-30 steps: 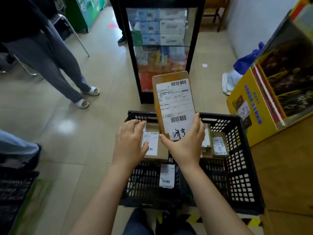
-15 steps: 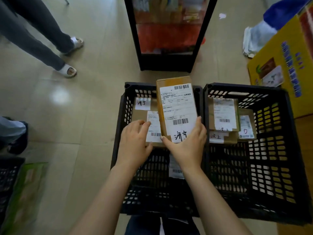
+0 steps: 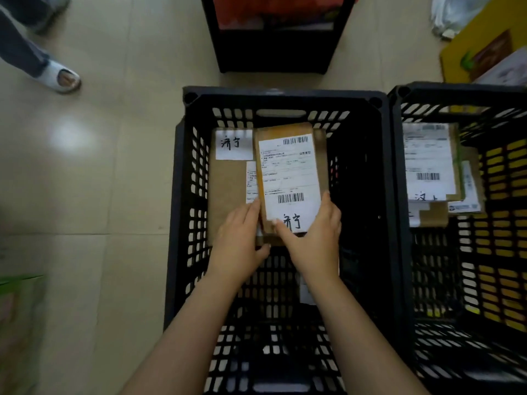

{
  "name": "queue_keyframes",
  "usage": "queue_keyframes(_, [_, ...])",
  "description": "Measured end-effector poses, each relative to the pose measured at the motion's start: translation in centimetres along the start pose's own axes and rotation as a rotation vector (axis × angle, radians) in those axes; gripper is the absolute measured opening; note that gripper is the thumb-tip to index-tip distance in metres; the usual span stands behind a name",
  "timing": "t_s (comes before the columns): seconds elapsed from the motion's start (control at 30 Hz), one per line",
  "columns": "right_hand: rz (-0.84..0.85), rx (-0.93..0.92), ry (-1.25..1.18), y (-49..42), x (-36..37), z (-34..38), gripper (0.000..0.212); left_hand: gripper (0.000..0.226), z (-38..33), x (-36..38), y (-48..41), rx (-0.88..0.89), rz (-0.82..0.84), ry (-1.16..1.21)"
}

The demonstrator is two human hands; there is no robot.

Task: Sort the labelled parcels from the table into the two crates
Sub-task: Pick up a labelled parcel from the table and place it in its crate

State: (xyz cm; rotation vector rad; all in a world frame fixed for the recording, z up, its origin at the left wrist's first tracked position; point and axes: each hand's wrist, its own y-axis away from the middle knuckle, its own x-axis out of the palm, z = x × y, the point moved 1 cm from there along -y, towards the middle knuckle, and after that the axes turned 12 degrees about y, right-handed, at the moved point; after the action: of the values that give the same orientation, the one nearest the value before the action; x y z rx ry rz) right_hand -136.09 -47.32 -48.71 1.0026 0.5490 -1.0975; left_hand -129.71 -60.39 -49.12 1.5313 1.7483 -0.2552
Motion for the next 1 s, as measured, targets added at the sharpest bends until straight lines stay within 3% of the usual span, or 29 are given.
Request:
queue_keyframes(0.1, [0.067,-0.026,-0.022,-0.5,0.5,-0.2,0.097,0.095,0.4,-0.1,-0.4,-0.038,0.021,0.08])
queue_keyframes(0.23, [0.106,-0.05,-0.037,-1.4,0.7,0.5,0.092,0.094,0.6,-1.0,-1.3,-0.051,0.002,0.099])
queue_keyframes(0.63, [0.186,-0.066,0.018,-2.5,0.4,1.4,0.094,0.087,0.6,-2.1,-2.2,-0.08,-0.014,0.077])
queue_keyframes(1.0, [0.15,-0.18,0.113,0.8,-7.9,5.0,0.072,0.07,-4.5,-7.5,1.6,0.019,-0.084,0.013])
